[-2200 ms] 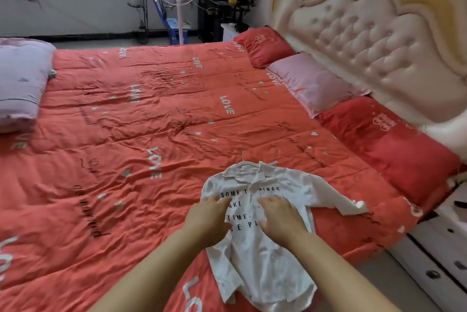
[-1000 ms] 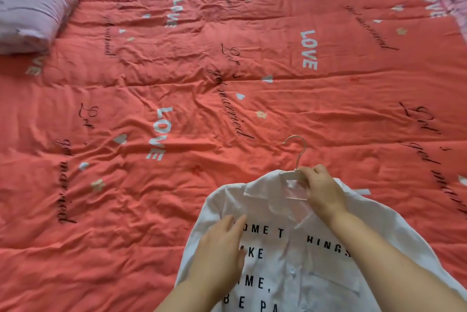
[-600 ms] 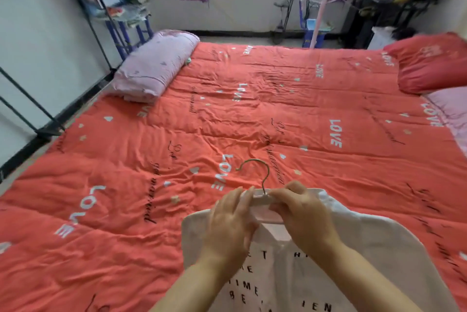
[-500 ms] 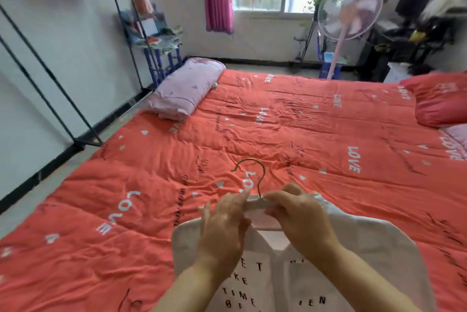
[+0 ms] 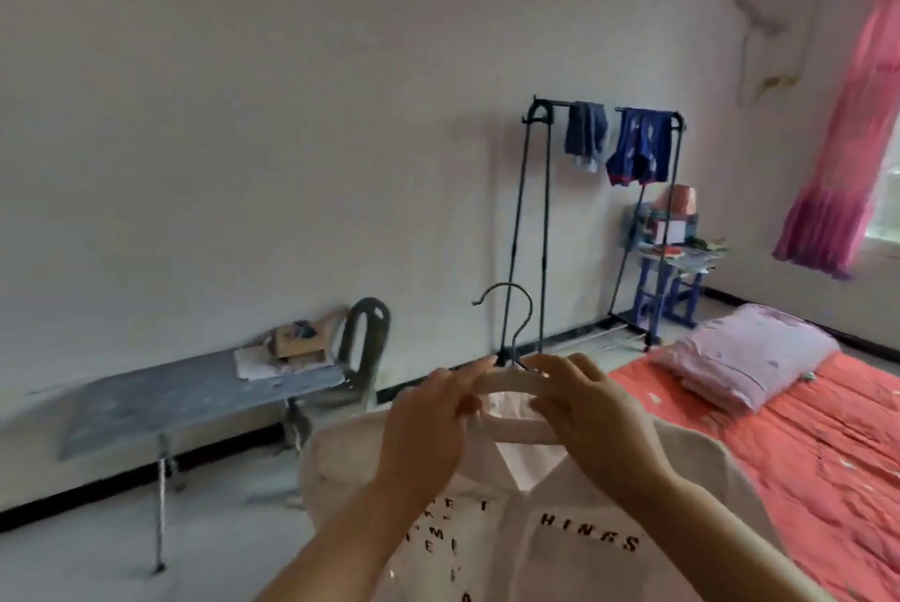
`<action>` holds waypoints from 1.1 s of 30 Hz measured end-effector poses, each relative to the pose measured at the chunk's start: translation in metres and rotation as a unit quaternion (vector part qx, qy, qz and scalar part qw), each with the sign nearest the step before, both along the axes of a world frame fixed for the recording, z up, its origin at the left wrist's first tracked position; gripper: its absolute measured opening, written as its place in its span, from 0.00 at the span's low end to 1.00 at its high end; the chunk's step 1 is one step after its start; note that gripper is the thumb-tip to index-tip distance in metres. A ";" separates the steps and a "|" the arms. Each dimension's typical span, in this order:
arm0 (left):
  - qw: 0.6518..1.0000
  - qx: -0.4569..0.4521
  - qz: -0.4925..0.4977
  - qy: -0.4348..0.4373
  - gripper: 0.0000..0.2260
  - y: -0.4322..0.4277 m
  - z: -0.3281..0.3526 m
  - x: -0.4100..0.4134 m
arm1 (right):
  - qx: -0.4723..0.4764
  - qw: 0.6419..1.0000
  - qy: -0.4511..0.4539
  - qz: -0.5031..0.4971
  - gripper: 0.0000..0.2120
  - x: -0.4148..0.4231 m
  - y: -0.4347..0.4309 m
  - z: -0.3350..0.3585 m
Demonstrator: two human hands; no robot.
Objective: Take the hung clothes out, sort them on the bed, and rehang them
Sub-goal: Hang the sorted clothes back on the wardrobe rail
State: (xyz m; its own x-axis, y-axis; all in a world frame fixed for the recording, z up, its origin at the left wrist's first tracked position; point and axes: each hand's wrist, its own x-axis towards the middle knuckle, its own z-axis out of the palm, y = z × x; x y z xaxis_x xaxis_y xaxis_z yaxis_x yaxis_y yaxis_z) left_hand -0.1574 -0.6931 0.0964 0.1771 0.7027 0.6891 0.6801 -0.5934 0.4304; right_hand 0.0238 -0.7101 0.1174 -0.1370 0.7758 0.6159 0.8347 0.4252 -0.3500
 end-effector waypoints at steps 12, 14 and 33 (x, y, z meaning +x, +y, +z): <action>0.948 -0.004 0.320 -0.010 0.21 -0.010 0.040 -0.342 | 0.256 0.922 -0.062 0.285 0.22 -0.347 0.124 0.018; 0.926 -0.029 0.377 -0.015 0.21 -0.017 0.044 -0.385 | 0.257 0.906 -0.053 0.332 0.20 -0.405 0.135 0.022; 0.705 -0.065 0.700 0.092 0.29 -0.118 0.055 -0.687 | 0.277 0.755 -0.041 0.593 0.25 -0.826 0.103 0.068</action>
State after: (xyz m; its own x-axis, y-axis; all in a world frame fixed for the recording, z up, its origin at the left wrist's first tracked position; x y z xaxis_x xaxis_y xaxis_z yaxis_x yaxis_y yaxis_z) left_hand -0.8449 -0.8109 0.1519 -0.6745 0.3325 0.6592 0.6120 0.7512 0.2472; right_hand -0.8017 -0.6071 0.1857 -0.5882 -0.2970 0.7522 -0.2399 0.9523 0.1884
